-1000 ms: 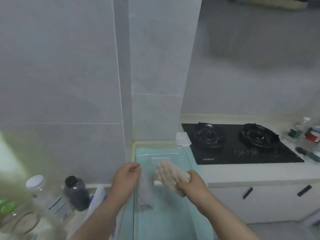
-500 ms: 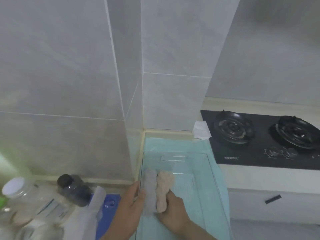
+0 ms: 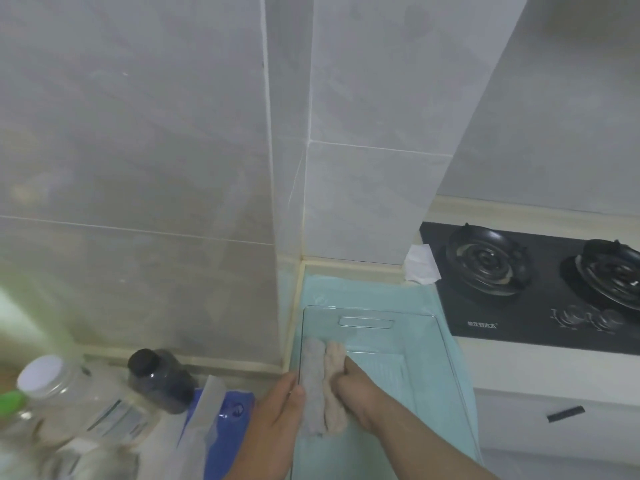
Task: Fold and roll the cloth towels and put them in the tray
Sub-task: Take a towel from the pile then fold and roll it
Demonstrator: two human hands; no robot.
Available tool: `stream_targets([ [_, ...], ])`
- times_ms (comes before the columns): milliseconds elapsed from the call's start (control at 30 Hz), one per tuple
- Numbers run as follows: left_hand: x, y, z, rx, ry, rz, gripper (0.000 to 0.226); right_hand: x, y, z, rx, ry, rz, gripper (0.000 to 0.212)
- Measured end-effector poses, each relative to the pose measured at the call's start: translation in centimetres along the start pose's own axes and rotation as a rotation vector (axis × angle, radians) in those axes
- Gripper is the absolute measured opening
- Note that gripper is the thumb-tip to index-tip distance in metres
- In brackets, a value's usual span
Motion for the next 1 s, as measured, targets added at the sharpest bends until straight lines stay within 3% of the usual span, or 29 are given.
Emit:
stream_targets([
  [133, 0.1, 0.5, -0.1, -0.006, 0.013, -0.037, 0.027, 0.9, 0.8, 0.0, 0.019, 0.049, 0.156, 0.028],
  [333, -0.8, 2.1, 0.4, -0.087, 0.020, 0.009, 0.030, -1.6, 0.3, -0.2, 0.037, -0.159, -0.136, 0.051],
  [500, -1.1, 1.0, 0.5, -0.072, -0.005, 0.074, 0.038, -2.7, 0.4, -2.4, 0.096, -0.170, 0.003, 0.034],
  [667, -1.7, 0.0, 0.4, -0.059, -0.046, 0.052, 0.038, -4.4, 0.9, -3.8, 0.052, -0.258, -0.060, 0.027],
  [833, -1.6, -2.2, 0.1, 0.007, -0.062, 0.043, 0.019, -5.8, 1.6, -6.4, 0.076, -0.277, -0.102, 0.055],
  [867, -1.5, -2.8, 0.0, 0.026, -0.068, 0.041, 0.020, -6.3, 2.0, -6.6, 0.038, -0.279, -0.112, 0.045],
  [933, -1.3, -4.2, -0.2, 0.092, -0.074, 0.030, 0.023, -7.4, 3.9, -8.3, -0.025, -0.280, -0.155, 0.003],
  [1000, -1.1, -5.9, -0.7, 0.133, -0.091, 0.004, 0.029, -8.3, 6.0, -10.0, -0.109, -0.255, -0.147, 0.014],
])
Point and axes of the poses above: each hand's wrist, its own z-axis towards the middle knuckle, its own x-axis out of the palm, y = z × x, the point moved 10 cm from there along z, towards the middle knuckle, and after that the axes turned 15 degrees about -z, right-handed, at the moved point
